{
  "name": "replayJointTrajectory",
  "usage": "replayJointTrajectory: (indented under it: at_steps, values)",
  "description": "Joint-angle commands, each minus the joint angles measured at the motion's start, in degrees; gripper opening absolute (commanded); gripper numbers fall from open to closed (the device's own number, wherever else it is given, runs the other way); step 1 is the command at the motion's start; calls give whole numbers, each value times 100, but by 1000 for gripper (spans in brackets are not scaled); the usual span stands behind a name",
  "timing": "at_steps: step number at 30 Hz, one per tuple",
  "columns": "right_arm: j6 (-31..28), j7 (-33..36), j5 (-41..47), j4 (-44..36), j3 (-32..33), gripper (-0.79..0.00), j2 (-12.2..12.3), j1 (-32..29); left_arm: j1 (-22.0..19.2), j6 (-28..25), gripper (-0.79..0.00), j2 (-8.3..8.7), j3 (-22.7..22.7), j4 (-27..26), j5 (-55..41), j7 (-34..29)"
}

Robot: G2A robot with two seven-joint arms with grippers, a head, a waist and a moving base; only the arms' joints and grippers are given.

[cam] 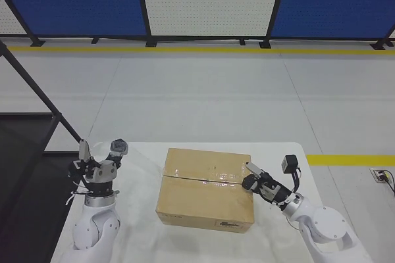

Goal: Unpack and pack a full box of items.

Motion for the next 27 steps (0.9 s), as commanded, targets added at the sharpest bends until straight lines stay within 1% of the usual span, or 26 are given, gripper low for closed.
replayJointTrajectory:
  at_steps: [1,6,11,18,27]
  values:
    - [0,0,0,0,0,0,0,0,4,31,0,-22,20,-77,105,240]
    - [0,0,0,0,0,0,0,0,20,155,0,-63,54,-212,322,517]
    - [0,0,0,0,0,0,0,0,21,249,0,-101,100,-297,445,633]
    - [0,0,0,0,0,0,0,0,43,362,0,-152,199,-406,603,658]
    - [0,0,0,0,0,0,0,0,100,480,0,-226,411,-685,823,651]
